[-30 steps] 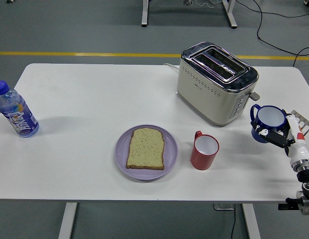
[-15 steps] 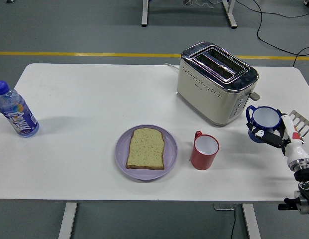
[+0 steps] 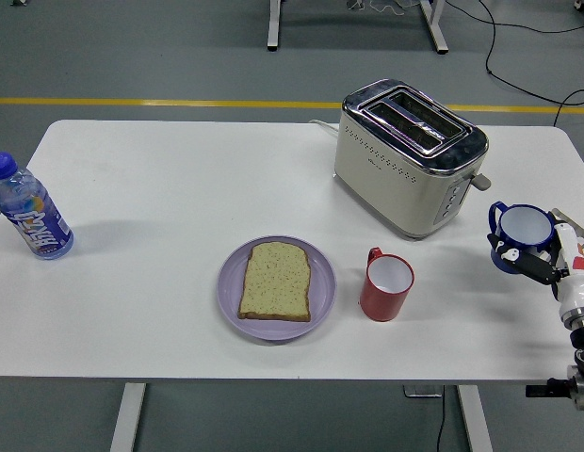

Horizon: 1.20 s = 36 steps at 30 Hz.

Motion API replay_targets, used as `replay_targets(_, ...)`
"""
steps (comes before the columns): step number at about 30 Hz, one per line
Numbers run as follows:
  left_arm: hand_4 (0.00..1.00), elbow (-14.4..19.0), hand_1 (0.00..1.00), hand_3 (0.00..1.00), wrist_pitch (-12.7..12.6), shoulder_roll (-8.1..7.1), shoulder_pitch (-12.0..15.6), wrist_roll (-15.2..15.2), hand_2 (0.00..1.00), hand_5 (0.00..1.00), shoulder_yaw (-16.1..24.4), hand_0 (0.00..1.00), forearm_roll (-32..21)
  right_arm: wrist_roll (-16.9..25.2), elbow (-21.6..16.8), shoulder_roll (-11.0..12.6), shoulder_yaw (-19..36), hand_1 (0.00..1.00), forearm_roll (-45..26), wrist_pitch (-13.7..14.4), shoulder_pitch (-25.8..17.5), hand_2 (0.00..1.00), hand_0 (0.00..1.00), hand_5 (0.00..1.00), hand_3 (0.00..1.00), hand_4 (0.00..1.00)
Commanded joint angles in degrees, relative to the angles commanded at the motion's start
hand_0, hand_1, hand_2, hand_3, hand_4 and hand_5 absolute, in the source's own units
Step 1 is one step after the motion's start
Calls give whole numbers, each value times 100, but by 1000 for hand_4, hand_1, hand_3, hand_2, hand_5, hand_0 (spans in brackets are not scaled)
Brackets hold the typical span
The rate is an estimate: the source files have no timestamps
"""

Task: Pick up the cup,pour liquid into bread,place the cup on the desk

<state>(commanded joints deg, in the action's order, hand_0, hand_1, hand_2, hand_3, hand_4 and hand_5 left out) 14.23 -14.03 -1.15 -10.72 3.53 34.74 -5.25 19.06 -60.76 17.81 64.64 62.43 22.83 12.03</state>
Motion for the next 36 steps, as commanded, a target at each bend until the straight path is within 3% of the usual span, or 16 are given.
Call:
replay_targets(21,396,-16,756,611,30,-29,-25,-45,773,998,-53,690,-84,123,-141,51,436,431,-113,43,-392,544,484,2,559,637)
replay_targets(36,396,-16,756,611,31,-38,-38,-59,773,998,-82,690,-128,156,-147,30,479,432,-150,51,-408,544,487,2,559,635)
